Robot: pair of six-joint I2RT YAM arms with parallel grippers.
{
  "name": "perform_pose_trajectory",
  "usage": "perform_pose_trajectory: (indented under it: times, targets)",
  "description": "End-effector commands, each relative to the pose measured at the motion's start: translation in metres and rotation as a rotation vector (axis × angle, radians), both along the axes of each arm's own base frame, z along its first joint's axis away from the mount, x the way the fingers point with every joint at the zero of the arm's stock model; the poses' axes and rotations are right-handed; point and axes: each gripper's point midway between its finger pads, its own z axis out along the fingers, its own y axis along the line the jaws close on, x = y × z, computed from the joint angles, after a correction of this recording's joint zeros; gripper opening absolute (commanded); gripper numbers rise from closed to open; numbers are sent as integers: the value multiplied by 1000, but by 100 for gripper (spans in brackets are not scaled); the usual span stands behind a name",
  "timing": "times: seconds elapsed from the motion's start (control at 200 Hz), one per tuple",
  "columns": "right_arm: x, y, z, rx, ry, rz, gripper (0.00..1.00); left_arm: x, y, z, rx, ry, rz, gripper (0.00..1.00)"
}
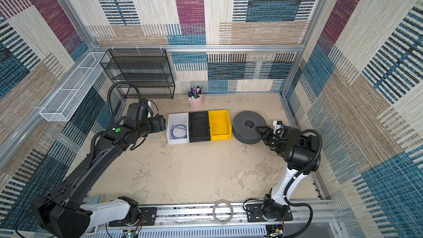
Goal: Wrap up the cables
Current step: 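Grasp the rim of the grey spool with the right gripper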
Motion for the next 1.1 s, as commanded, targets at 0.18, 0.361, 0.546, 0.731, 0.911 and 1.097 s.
perform_pose_trajectory:
  times: [0.18,0.361,0.546,0.731,0.911,1.097]
  targets:
    - [15,-6,5,17,-36,-24,45,-1,2,10,-5,-7,15,87]
    - [14,-6,4,8,-27,-25,24,-2,0,12,-15,-6,5,86]
    - [13,-6,4,-11,-18,-24,11,-3,-2,11,-20,-2,-5,86]
    - [14,-5,10,1,-28,-12,0,-4,-3,12,-30,-3,-7,85]
    - [14,-5,38,-6,-72,-10,0,-6,-2,13,-32,-5,-8,84]
    - [12,-9,102,-23,-177,-31,0,-9,0,16,-25,-16,-10,84]
